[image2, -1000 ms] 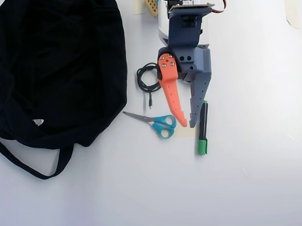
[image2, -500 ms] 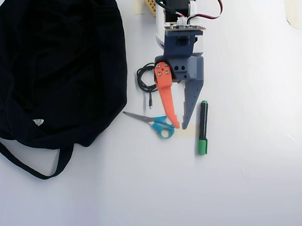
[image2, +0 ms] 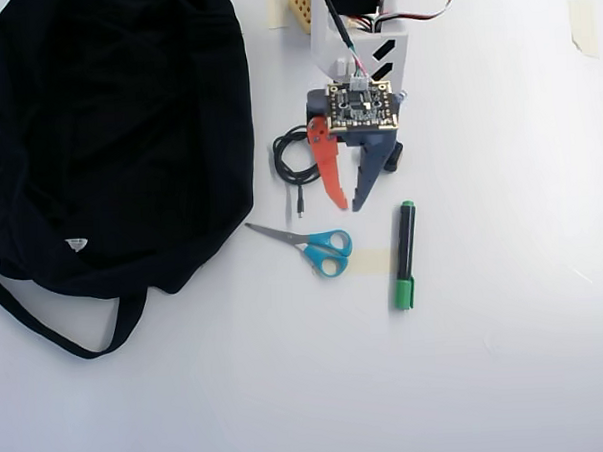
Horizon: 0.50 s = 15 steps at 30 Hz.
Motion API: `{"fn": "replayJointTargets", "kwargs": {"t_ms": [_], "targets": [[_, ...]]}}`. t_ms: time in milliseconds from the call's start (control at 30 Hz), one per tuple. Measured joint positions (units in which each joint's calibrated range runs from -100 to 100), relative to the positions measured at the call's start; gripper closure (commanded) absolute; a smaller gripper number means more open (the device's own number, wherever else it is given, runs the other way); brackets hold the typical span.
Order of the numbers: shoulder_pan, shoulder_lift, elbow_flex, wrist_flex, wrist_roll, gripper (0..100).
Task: Put the cable into the black bag
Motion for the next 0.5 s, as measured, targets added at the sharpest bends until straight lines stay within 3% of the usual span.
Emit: {"fn": "replayJointTargets", "kwargs": {"t_ms": [500], "targets": [[-2.13,0.00,-0.24,29.45,0.00,98]]}}
